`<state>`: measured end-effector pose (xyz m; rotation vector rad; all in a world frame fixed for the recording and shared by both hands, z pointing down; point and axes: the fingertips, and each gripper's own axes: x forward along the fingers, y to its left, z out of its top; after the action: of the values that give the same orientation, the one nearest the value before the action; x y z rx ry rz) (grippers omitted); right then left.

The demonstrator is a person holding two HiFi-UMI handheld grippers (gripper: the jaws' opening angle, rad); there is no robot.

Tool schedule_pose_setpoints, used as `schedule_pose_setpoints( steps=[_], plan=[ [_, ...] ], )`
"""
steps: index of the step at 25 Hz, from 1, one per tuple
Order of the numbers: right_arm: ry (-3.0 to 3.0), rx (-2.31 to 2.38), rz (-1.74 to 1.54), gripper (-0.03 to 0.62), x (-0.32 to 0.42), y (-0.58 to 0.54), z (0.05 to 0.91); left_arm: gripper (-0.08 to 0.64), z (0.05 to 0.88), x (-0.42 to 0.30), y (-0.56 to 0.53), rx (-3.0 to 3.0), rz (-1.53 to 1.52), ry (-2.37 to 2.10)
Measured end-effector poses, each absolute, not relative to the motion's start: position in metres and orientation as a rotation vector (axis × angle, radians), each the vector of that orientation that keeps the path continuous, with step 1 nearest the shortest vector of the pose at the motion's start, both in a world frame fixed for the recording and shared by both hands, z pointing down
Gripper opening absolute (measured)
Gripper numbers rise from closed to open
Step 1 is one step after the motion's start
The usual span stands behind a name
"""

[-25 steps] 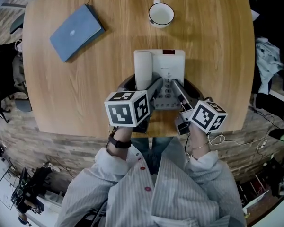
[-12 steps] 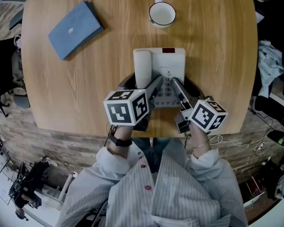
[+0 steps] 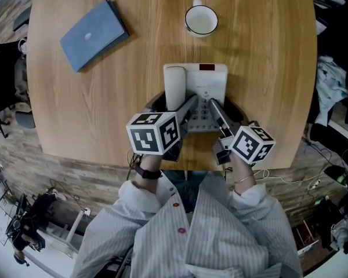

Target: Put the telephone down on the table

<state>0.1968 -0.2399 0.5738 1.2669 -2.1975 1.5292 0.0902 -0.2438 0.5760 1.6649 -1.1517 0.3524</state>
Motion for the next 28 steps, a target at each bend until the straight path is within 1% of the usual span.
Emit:
schedule_pose_setpoints(
  steps=[16,28],
  plan=[
    [-2.215,1.181,1.531,0.232,0.197,-0.241,0.577,0.382,0.578,0.095,-0.246,1.725,0.340,-1.071],
    [-2.221,1.317,1.435,0.232,0.211,-0.246,0.555,0.382,0.557,0.080,-0.251,1.789,0.367,-1.074]
  ],
)
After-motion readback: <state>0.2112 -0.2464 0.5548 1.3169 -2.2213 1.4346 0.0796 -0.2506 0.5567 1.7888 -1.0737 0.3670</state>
